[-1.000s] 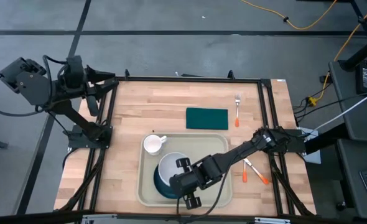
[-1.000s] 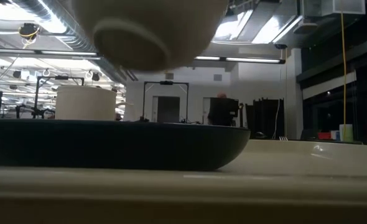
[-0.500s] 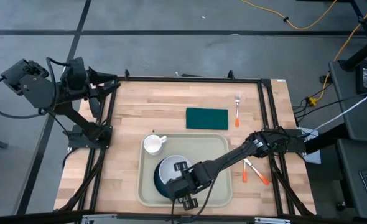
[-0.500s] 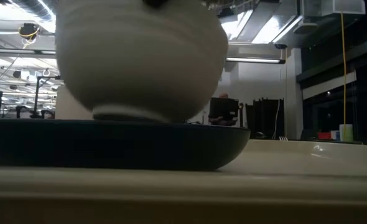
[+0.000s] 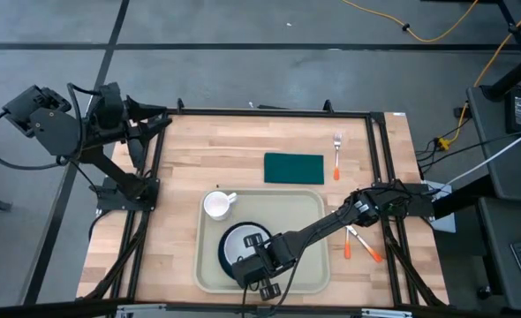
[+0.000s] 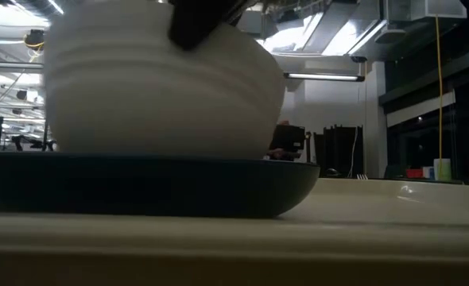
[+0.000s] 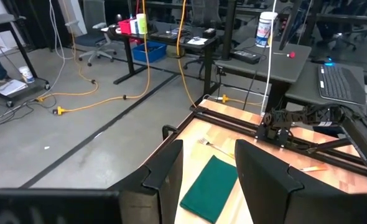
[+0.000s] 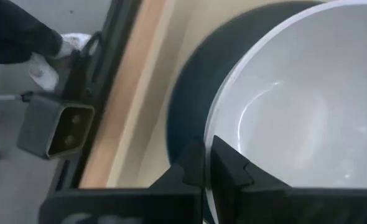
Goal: Set up tray
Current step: Put the white bowl on top of the black plate on the white tray, then put the green napkin on the white tray to the right of the black plate
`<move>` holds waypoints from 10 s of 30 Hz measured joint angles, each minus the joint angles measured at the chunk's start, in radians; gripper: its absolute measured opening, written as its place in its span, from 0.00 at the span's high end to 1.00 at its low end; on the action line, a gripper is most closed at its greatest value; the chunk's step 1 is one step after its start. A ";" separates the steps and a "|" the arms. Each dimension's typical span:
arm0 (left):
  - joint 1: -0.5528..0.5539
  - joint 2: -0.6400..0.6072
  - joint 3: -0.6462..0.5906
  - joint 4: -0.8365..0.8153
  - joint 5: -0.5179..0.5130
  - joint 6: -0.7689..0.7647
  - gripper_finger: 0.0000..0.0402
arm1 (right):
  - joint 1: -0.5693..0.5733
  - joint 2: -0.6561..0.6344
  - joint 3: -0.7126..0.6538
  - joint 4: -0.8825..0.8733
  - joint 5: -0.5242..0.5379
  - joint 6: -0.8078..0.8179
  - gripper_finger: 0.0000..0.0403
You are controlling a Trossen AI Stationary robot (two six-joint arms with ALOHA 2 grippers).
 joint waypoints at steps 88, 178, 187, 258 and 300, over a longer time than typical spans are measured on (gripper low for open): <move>0.000 -0.027 0.000 -0.001 -0.082 0.070 0.65 | -1.220 -0.938 -1.288 0.207 -0.117 -0.006 0.41; 0.000 -0.058 0.000 -0.001 -0.031 0.222 0.65 | -1.041 -0.916 -0.933 -0.059 -0.189 0.129 0.98; 0.000 -0.058 0.000 -0.001 0.005 0.276 0.65 | -0.938 -0.919 -0.740 -0.126 -0.197 0.250 0.98; 0.000 -0.156 0.000 -0.001 0.161 0.430 0.65 | 0.201 -0.485 -0.686 -0.153 0.551 1.926 0.98; 0.000 -0.121 0.000 0.003 0.171 0.392 0.65 | 0.293 -0.297 -0.687 0.026 0.334 1.942 0.98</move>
